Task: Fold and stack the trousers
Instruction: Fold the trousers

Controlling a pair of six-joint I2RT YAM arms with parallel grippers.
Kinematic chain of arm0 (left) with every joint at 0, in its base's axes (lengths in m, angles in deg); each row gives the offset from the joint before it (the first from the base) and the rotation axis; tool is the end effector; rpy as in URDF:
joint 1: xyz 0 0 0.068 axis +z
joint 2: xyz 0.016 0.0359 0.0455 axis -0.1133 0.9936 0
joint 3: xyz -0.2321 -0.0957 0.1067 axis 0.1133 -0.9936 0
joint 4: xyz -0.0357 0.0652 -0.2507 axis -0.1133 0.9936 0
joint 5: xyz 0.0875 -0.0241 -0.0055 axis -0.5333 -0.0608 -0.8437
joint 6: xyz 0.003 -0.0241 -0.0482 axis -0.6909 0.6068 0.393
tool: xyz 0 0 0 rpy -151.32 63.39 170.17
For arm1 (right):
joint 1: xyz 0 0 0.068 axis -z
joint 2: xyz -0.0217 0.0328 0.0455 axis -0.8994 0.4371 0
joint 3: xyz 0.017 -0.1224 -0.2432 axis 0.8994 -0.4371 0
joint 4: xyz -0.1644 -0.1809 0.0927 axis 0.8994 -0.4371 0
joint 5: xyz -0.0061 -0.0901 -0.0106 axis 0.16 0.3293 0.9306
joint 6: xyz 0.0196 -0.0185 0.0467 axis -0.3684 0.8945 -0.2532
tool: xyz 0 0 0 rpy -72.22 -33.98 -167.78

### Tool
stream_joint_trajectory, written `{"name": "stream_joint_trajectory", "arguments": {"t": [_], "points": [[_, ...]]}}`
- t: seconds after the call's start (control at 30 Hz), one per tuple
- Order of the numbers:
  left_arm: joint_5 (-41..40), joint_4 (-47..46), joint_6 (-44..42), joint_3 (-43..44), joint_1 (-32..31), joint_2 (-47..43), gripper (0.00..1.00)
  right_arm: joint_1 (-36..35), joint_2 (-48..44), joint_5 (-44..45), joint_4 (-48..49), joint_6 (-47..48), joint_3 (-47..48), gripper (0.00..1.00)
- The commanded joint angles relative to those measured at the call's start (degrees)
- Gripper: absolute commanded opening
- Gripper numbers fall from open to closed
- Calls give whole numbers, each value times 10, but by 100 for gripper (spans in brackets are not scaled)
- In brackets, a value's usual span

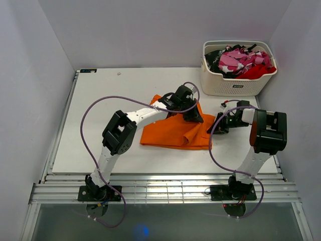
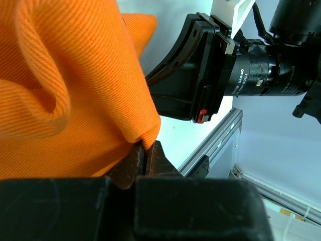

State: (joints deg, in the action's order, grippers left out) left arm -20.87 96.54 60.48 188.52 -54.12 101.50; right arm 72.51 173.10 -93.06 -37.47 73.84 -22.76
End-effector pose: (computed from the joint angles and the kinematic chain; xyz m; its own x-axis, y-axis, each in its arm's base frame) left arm 0.3279 -0.3792 0.2162 -0.9605 -0.0095 -0.2780 0.2060 0.6475 -0.7337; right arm 0.3192 -0.0211 0.1191 -0.9480 0.1010 -0.3018 -0.1430 0.7119 0.6875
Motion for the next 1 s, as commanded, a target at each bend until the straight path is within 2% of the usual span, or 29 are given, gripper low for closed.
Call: {"name": "stream_joint_trajectory", "arguments": {"t": [0.0,0.53,0.97], "points": [[13,-35,29,36,-19,-12,0,-14,-22,-20,11,-11,-13,8],[31,-27,72,83,-20,13,0,-21,-60,-3,24,-19,-31,8],[45,-67,103,119,-21,54,0,-24,-69,0,28,-20,-43,8]]}}
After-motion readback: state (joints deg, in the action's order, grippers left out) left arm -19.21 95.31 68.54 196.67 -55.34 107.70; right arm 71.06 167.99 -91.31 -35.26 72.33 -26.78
